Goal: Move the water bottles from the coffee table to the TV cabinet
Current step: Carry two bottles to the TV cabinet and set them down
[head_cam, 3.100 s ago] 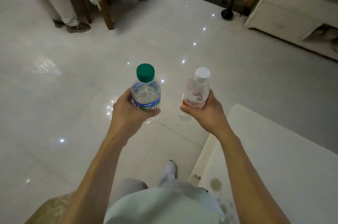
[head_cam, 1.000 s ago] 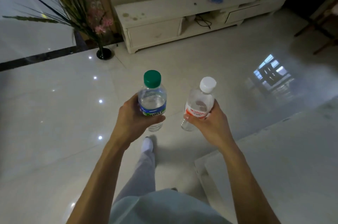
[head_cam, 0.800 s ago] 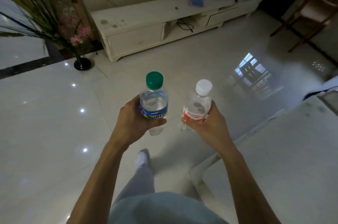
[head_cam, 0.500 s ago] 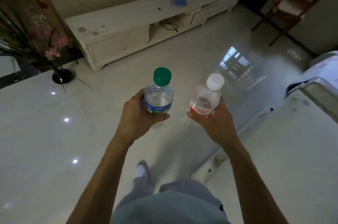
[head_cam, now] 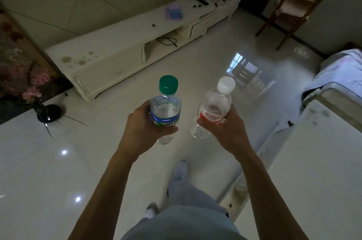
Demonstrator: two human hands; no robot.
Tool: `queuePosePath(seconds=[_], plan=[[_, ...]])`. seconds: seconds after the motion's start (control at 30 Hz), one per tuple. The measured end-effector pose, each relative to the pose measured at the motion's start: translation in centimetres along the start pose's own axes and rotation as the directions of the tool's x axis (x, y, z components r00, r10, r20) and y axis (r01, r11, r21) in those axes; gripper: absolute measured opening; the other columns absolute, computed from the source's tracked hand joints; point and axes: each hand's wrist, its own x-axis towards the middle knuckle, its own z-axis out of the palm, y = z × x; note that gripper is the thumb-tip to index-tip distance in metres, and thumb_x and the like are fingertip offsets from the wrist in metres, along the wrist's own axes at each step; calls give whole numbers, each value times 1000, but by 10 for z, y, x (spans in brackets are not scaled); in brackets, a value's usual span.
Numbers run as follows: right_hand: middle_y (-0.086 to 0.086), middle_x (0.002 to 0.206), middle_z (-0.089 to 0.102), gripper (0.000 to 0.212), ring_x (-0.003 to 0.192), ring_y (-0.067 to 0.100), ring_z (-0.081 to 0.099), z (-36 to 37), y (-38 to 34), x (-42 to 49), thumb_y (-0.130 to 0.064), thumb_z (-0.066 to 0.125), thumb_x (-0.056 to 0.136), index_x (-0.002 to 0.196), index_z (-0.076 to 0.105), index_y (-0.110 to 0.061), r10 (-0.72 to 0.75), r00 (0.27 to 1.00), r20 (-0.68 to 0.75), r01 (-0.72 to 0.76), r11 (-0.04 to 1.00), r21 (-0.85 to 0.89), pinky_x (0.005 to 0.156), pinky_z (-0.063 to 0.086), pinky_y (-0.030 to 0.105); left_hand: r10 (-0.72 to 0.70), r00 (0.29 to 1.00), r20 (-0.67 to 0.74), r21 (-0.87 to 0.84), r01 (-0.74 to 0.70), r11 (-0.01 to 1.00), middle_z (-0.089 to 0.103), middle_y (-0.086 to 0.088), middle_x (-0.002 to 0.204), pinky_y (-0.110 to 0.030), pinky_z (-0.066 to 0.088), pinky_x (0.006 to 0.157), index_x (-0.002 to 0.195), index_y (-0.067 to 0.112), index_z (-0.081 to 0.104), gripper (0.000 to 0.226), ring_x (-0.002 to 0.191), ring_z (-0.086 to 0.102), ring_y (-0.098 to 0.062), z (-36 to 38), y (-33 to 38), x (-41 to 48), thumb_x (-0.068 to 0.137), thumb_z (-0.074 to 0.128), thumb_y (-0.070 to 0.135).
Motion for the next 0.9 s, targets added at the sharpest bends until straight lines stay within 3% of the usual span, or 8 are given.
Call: queuePosePath(seconds=[0.17, 0.37, 0.5, 0.63, 0.9], plan=[[-11, 114, 67, 84, 101, 8, 67, -12, -2, 79, -62, 78, 56, 127, 51, -28, -36, 999, 28, 34, 998, 45, 88, 54, 30, 29, 999, 14, -2, -29, 1000, 63, 9, 99, -8, 43, 72, 119, 17, 57, 64, 89, 62, -8, 12, 28, 73, 62, 86, 22], [-8, 119, 66, 84, 104, 11, 66, -50, -6, 169, -58, 79, 60, 131, 48, -25, -57, 998, 37, 55, 997, 51, 87, 52, 26, 41, 999, 13, -12, -41, 999, 65, 4, 106, -27, 48, 87, 122, 15, 56, 67, 98, 62, -15, 45, 76, 163, 62, 86, 21], [-7, 122, 65, 79, 106, 10, 64, -70, -6, 217, -47, 81, 67, 133, 47, -22, -64, 998, 5, 63, 996, 66, 79, 46, 14, 56, 998, 9, -49, -55, 997, 68, -1, 111, -34, 52, 91, 122, 15, 57, 69, 100, 65, -17, 63, 99, 211, 60, 87, 21], [-5, 121, 66, 87, 106, 12, 66, -78, -7, 254, -60, 75, 61, 133, 48, -21, -64, 998, -10, 64, 995, 80, 87, 53, 26, 65, 998, 4, -75, -65, 995, 67, -3, 115, -40, 52, 95, 124, 15, 55, 71, 103, 64, -19, 70, 109, 251, 60, 86, 21], [-9, 115, 68, 75, 100, 8, 67, -63, -13, 342, -47, 82, 67, 130, 50, -24, 36, 999, -29, -34, 998, 60, 85, 55, 27, 83, 997, 0, -55, -83, 995, 70, -4, 111, -41, 55, 91, 123, 12, 58, 70, 100, 67, -17, 71, 103, 354, 60, 87, 23]])
